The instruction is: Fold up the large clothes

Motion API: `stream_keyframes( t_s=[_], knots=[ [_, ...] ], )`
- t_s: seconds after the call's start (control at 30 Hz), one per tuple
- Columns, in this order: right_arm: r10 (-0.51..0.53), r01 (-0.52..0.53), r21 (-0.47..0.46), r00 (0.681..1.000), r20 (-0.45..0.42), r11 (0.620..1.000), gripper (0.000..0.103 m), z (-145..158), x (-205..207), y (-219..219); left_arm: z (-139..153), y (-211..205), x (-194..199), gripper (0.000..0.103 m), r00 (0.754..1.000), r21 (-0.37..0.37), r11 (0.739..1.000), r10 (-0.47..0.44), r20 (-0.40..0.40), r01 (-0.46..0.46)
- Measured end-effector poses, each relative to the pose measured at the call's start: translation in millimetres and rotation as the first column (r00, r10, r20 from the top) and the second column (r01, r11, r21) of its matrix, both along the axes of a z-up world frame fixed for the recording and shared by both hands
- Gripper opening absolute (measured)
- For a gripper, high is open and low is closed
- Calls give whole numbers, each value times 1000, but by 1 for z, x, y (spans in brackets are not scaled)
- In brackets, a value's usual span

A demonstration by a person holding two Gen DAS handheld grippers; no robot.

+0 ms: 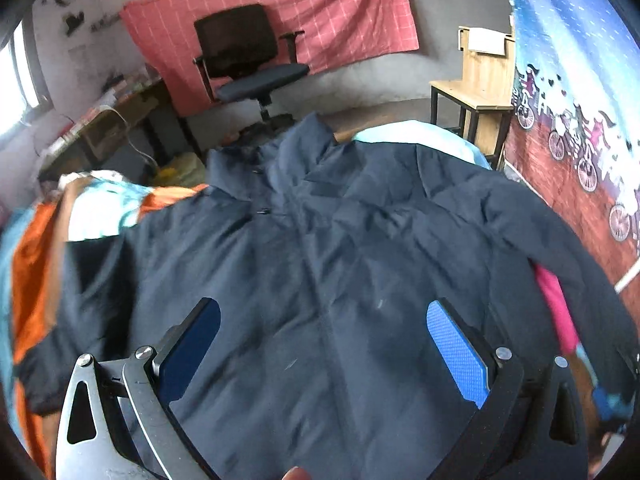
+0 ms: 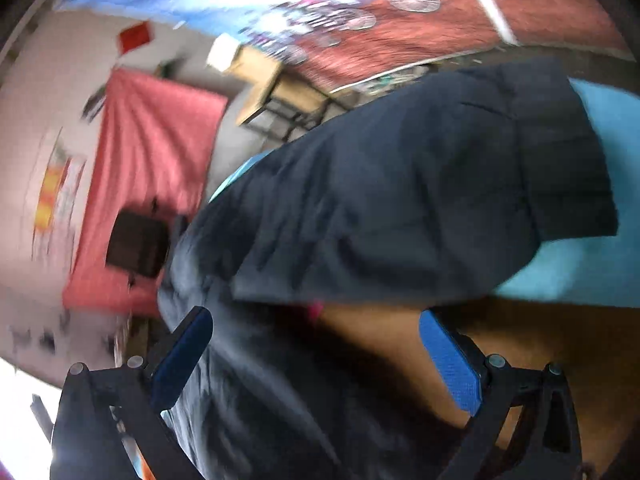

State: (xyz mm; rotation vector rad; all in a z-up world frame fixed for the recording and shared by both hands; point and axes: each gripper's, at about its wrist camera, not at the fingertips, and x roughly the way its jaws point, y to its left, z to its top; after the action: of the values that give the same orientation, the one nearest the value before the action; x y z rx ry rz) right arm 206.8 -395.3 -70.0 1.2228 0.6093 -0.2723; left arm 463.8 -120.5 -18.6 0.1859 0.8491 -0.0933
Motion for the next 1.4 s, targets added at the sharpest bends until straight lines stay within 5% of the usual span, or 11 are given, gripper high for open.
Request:
stream_keyframes(
  t_s=[0.2,0.27,0.4,0.43,0.57,0.7,0.9,1.1,1.17,1.4],
  knots=[
    [-230,227,177,973,-4,958,103,-21,-1,-27,-30,-24,65,101,999,-109,994,-13,-36,9],
    [-270,267,202,963,-9,942,94,-24,-1,-30,-40,-37,79,101,998,-128,992,-29,-60,22],
    [-280,285,210,959,-51,935,54,-34,7,-38,-57,-60,95,101,994,-129,989,-78,-75,68],
    [-271,279,196,960,-69,940,40,-36,10,-39,-62,-66,99,101,991,-122,989,-97,-88,86],
    [-238,245,102,968,-75,964,18,-31,19,-42,-90,-91,114,101,971,-53,988,-154,-184,147],
    [-229,226,-69,973,-33,972,12,1,22,-37,-101,-87,123,101,959,-102,978,-199,-204,181],
    [-166,201,-335,977,132,920,10,78,34,-38,-82,-48,121,101,960,-261,956,-188,-207,131],
    [68,91,-580,967,247,809,10,165,76,-10,-37,34,80,101,971,-310,947,-152,-186,89],
    [175,44,-674,951,254,738,10,195,93,21,-29,59,65,101,977,-286,956,-118,-178,63],
    [474,-77,-844,852,220,530,10,229,129,157,5,167,12,101,989,-383,920,29,-144,-83]
  ],
)
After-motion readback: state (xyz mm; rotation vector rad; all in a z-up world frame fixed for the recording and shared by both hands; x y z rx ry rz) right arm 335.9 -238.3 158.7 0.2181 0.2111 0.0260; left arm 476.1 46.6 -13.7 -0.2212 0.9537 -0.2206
